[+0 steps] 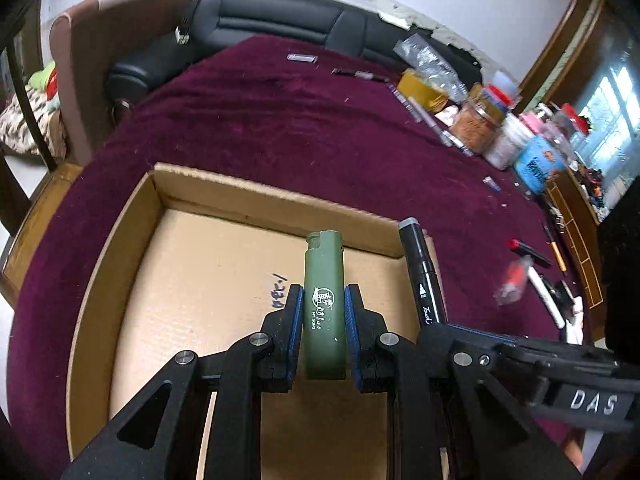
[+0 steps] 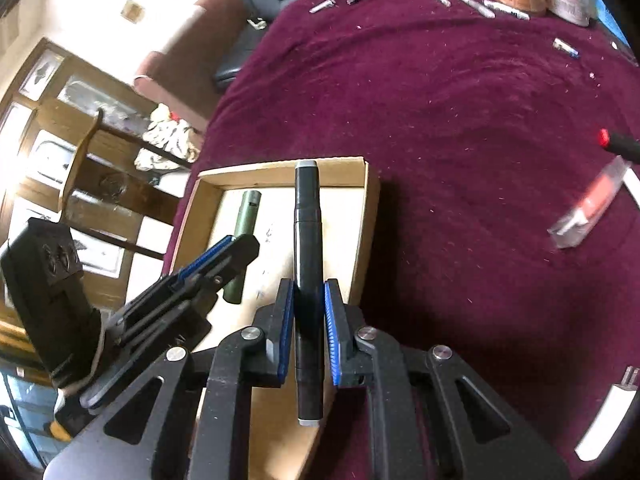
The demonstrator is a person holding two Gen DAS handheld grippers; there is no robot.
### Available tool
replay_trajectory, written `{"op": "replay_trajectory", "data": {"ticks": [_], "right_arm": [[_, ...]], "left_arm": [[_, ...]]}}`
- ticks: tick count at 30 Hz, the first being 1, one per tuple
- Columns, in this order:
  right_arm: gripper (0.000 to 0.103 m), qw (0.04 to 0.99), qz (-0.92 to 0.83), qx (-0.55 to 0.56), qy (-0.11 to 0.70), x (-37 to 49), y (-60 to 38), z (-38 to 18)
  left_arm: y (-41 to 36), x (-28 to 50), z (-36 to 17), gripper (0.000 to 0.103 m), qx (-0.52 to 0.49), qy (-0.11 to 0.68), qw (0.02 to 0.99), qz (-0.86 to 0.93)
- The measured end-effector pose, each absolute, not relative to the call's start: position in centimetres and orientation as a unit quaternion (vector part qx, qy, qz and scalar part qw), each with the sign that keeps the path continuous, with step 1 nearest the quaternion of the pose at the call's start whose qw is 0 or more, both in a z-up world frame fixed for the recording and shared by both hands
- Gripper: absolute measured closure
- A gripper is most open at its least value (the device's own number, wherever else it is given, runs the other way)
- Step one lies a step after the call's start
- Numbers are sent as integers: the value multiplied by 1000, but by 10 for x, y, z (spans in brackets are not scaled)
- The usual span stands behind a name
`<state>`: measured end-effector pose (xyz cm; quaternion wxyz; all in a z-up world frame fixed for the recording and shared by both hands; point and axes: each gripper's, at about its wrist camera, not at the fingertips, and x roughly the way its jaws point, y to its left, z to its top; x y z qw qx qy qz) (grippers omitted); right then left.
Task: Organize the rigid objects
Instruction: 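Release the lighter into the box with left tool while right tool drops black marker, then grasp the clear case with red contents with the left tool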
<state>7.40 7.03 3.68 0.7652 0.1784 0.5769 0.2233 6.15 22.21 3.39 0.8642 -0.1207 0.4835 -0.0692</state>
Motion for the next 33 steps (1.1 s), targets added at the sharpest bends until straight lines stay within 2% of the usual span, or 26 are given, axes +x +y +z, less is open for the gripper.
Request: {"op": "replay_trajectory", "data": {"ticks": [6, 13, 19, 22, 24, 25, 26, 27, 29, 33], "right_arm": [[90, 776, 201, 153, 578, 78, 76, 30], [90, 797, 180, 119, 565, 78, 76, 34], [87, 841, 181, 83, 504, 59, 67, 62], [65, 877, 167, 63, 446, 34, 47, 84], [38, 905, 144, 53, 396, 15, 31, 98], [33, 922, 127, 48, 363, 3, 22, 105], [21, 936, 111, 41, 332, -7, 13, 110], [16, 944, 99, 34, 314, -13, 10, 112], [16, 952, 75, 15, 297, -22, -4, 114], [17, 944, 34, 13, 329, -26, -39, 107]], "left_arm": [[223, 66, 24, 85, -132, 496, 855, -71], [226, 61, 34, 58, -129, 477, 868, -47], [221, 33, 70, 44, -75, 417, 906, -6], [212, 12, 90, 39, -41, 376, 925, 15], [203, -4, 103, 35, -22, 351, 936, 26], [199, -10, 108, 35, -17, 344, 938, 27], [195, -16, 111, 34, -13, 339, 940, 26], [190, -21, 115, 34, -11, 336, 941, 23], [182, -29, 120, 33, -7, 334, 942, 14], [159, -45, 128, 33, 11, 325, 946, 4]]}}
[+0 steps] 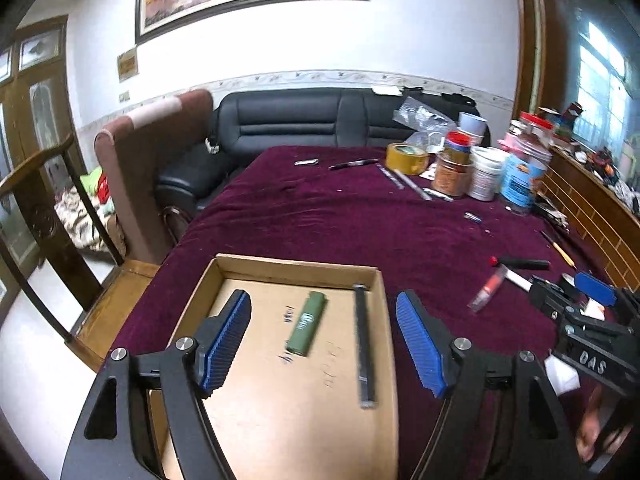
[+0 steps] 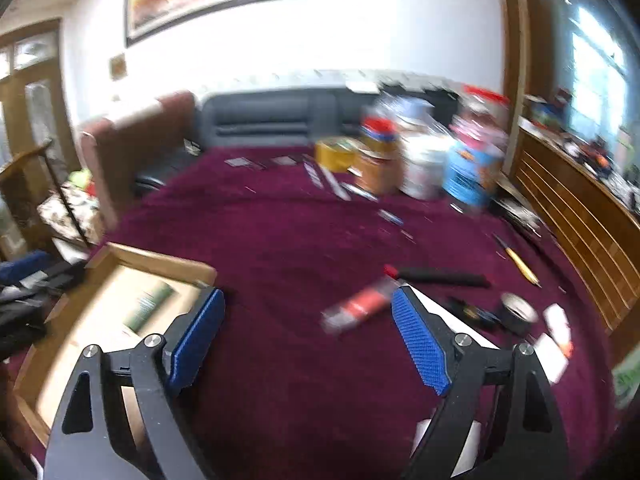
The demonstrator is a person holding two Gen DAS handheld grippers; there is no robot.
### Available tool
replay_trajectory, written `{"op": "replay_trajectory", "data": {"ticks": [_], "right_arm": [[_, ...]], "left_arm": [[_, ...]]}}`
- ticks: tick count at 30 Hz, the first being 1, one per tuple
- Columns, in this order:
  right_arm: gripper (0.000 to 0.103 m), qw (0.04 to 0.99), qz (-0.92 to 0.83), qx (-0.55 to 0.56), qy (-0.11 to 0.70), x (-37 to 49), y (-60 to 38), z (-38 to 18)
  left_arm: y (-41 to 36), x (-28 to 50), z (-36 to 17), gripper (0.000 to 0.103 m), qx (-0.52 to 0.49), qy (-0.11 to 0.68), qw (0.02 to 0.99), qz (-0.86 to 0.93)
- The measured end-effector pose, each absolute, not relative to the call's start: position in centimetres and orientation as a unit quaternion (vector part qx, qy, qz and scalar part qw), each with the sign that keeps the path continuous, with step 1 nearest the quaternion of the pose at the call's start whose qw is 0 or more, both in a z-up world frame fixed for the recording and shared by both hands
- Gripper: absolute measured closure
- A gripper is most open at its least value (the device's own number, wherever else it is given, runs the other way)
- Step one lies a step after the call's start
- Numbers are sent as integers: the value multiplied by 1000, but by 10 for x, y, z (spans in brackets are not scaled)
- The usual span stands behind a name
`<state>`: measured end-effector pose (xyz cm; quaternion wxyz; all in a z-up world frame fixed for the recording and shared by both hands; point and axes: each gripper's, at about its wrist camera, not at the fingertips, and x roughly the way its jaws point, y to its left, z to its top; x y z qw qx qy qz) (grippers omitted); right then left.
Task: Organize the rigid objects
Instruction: 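Grasp the clear case with red contents with the left tool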
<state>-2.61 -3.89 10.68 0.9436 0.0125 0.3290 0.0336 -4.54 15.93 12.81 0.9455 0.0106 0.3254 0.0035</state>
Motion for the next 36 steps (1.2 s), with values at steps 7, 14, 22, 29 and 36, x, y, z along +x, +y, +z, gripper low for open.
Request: {"op": "replay_trajectory", "data": {"ticks": [7, 14, 22, 29, 36], "right_arm": [[17, 942, -18, 50, 330, -45, -114, 98], [17, 938, -66, 95, 327, -49, -189, 92], [17, 918, -130, 190, 324, -35, -279, 59], [17, 913, -106, 235, 317, -40, -295, 48], [17, 899, -88, 281, 324, -40, -306, 40]], "left_arm": [[113, -60, 132, 33, 46, 329, 943, -23], [79, -52, 119, 33, 40, 373, 924, -72], [24, 2, 72, 33, 96, 440, 886, -110], [-12, 62, 49, 33, 119, 452, 876, -122], [-48, 93, 30, 33, 166, 443, 869, -145]]}}
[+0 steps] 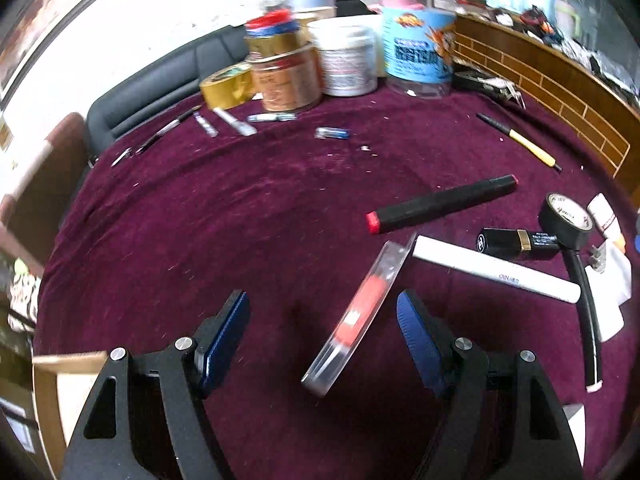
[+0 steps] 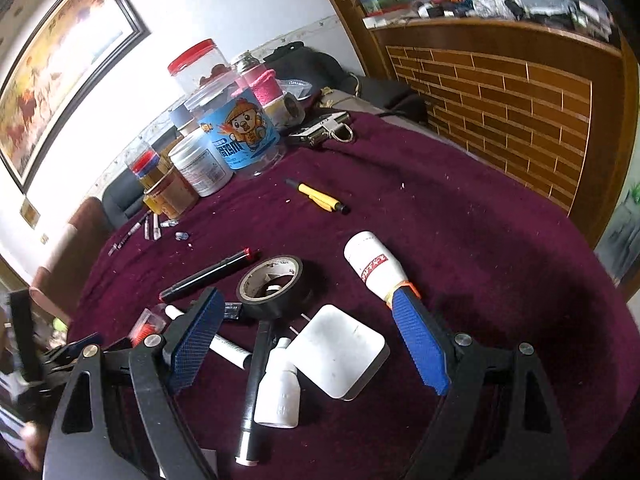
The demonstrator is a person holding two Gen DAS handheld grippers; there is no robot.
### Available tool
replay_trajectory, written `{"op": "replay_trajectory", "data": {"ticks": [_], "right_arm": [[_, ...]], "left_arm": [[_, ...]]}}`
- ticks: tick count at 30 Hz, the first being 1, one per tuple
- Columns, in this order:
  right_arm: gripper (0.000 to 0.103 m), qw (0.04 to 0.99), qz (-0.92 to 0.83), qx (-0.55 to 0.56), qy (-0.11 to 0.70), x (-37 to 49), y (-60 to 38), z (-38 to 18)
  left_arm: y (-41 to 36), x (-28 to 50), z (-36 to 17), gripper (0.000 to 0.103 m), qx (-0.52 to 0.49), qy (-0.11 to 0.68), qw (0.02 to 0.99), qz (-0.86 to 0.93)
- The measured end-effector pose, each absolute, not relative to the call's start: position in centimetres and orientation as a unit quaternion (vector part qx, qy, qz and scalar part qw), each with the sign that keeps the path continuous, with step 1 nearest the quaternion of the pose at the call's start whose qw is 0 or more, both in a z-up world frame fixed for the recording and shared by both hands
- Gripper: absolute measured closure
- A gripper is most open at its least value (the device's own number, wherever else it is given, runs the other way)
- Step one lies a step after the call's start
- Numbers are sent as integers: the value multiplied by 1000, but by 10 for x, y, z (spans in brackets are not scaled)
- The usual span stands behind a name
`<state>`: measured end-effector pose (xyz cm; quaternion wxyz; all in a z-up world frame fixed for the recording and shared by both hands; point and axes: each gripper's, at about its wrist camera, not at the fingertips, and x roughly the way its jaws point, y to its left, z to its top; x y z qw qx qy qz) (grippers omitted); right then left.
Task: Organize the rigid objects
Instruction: 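Grasp the clear case with red contents with the left tool, then carry the clear case to the box with left tool while right tool grasps white stick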
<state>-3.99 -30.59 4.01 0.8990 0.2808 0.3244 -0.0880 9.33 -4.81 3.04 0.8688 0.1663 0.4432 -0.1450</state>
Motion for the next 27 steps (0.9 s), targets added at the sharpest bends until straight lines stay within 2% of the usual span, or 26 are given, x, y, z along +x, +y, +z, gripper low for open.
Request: {"op": "replay_trajectory", "data": {"ticks": [3, 4, 5, 6, 7, 11, 21, 26, 27], "right_arm": [[17, 897, -85, 283, 330, -38, -305, 39], [17, 898, -84, 281, 329, -38, -303, 39], [17, 900, -84, 275, 327, -39, -301, 40], [17, 902, -84, 270, 326, -39, -299, 41], [17, 904, -84, 262, 326, -39, -296, 42], [17, 910, -73, 233, 335, -34, -284, 43], [17, 918, -3, 208, 337, -30, -259, 54], [18, 893, 65, 129, 425, 8, -218, 61], [23, 889, 58, 97, 444, 18, -208, 58]], "left_arm": [[-57, 99, 23, 34, 177, 452, 861, -151], [-59, 100, 20, 46, 181, 455, 859, -151], [-60, 100, 18, 68, 184, 457, 857, -150], [-60, 98, 18, 77, 174, 461, 855, -162], [-60, 98, 17, 92, 172, 465, 854, -161], [-54, 87, 26, 93, 163, 461, 858, -154], [15, 14, 99, 93, 36, 424, 885, -190], [57, -20, 116, 93, -9, 411, 889, -201], [67, -26, 119, 93, -14, 409, 890, -200]]}}
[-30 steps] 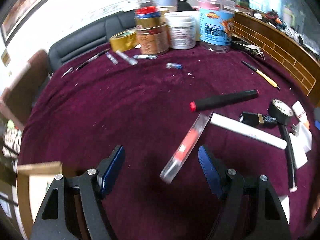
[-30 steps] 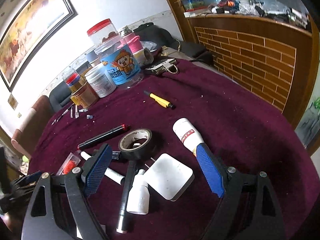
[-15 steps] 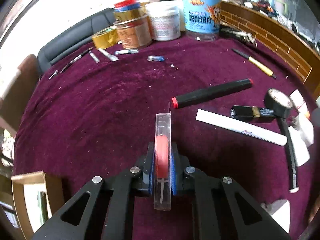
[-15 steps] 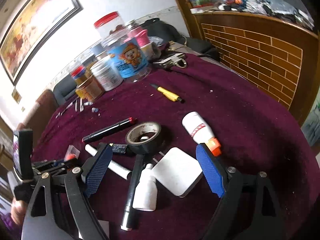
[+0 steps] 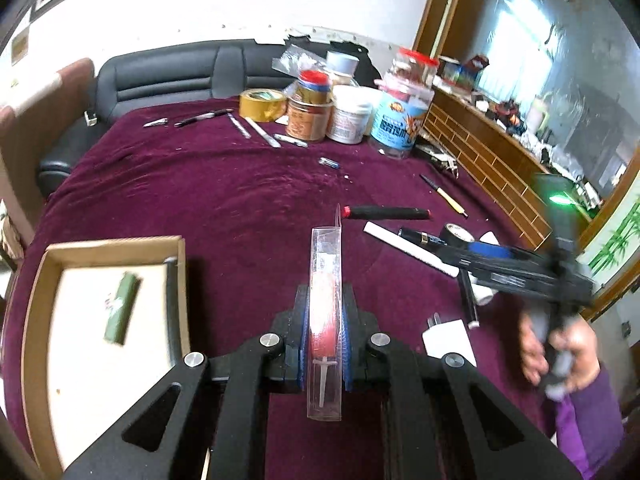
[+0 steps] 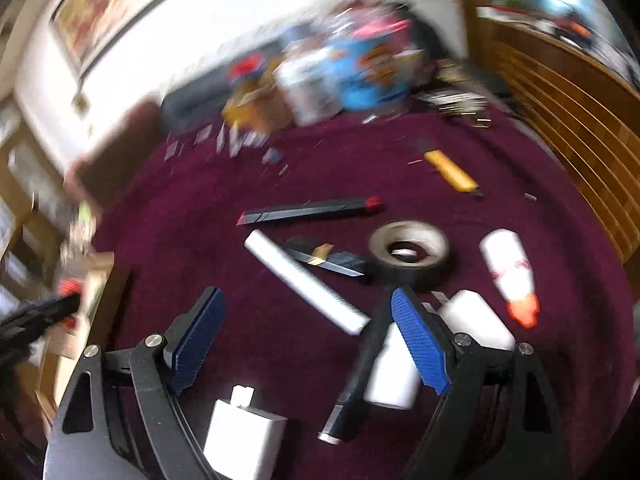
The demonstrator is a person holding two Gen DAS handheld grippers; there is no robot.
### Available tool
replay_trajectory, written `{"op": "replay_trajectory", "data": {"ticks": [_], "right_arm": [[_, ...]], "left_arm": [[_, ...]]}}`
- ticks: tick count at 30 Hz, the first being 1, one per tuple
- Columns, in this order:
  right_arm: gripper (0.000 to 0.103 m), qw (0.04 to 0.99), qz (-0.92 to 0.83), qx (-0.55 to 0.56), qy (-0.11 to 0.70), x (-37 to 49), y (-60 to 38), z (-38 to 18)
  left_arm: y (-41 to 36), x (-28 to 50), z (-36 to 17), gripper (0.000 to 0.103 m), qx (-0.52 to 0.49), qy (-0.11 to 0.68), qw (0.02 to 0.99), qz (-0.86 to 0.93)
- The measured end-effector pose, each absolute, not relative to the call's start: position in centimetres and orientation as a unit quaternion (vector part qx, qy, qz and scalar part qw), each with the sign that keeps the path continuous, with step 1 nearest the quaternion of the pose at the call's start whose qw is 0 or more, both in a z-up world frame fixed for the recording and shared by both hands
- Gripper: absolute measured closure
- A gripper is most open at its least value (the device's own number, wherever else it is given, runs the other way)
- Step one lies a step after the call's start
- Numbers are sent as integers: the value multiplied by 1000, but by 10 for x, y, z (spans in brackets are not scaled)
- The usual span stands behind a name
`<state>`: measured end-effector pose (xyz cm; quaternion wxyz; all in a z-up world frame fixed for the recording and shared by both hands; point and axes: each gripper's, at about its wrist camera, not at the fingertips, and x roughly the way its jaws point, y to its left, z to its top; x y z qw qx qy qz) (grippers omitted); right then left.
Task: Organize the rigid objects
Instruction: 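Carry the clear case to the box with left tool while right tool grasps white stick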
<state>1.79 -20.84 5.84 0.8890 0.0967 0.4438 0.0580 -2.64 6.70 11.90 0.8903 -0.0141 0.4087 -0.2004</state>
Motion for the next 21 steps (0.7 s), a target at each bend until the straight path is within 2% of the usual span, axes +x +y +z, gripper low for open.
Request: {"op": "replay_trajectory", "data": {"ticks": [5, 10, 11, 15, 17, 21], "right_arm": [[42, 853, 29, 38, 519, 56, -192, 28], [58, 845, 10, -6, 535, 71, -178, 16], [70, 843, 16, -11, 538, 73, -173, 17], [85, 837, 17, -34, 546, 81, -157, 17], [91, 838, 16, -24, 545, 80, -157, 17], [92, 842, 15, 19, 538, 73, -164, 22]], "left_arm": [[108, -45, 124, 92, -26, 401, 899, -174], [150, -57, 128, 92, -21, 386, 913, -130], [158, -59, 128, 92, -22, 383, 915, -121], [183, -62, 122, 92, -35, 385, 918, -92], [195, -63, 117, 92, -42, 388, 917, -79], [218, -61, 109, 92, -47, 396, 915, -57]]}}
